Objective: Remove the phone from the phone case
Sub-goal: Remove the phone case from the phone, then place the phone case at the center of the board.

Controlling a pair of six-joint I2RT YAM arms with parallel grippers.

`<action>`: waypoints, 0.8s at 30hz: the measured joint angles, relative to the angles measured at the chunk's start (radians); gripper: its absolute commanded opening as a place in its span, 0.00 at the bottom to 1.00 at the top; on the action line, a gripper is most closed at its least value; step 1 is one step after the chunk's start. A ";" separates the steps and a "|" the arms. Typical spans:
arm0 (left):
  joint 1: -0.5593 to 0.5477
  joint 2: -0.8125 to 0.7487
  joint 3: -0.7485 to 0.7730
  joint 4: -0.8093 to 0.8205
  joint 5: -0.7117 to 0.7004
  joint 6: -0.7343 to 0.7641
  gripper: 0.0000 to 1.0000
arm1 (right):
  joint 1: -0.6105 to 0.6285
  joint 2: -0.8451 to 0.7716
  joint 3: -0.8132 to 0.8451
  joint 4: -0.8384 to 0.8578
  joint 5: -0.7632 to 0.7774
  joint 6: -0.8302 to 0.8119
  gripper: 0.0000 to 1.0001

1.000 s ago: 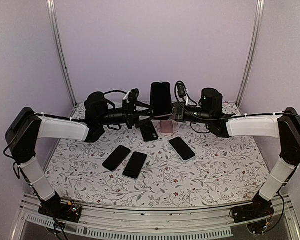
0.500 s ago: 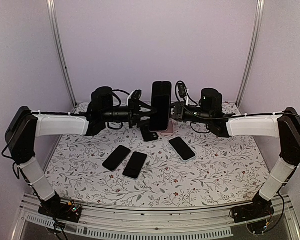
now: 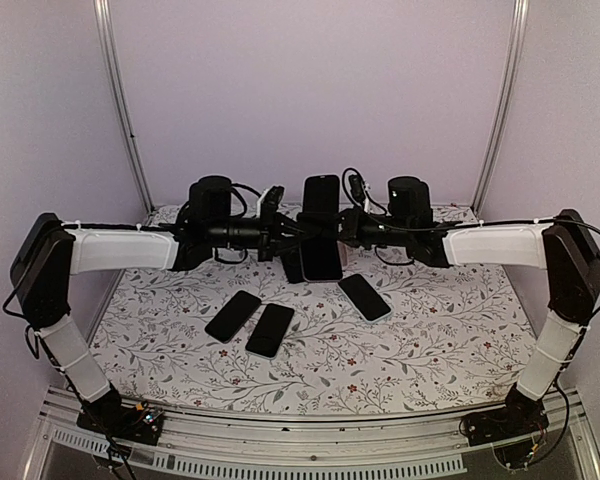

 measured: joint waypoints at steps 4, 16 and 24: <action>0.013 0.000 0.000 -0.075 -0.014 0.066 0.00 | -0.032 0.021 0.039 -0.098 0.035 -0.031 0.00; 0.117 -0.006 0.005 -0.449 -0.111 0.340 0.00 | -0.252 0.081 0.087 -0.418 0.072 -0.196 0.02; 0.161 -0.008 0.067 -0.648 -0.238 0.435 0.00 | -0.330 0.259 0.266 -0.570 0.047 -0.306 0.06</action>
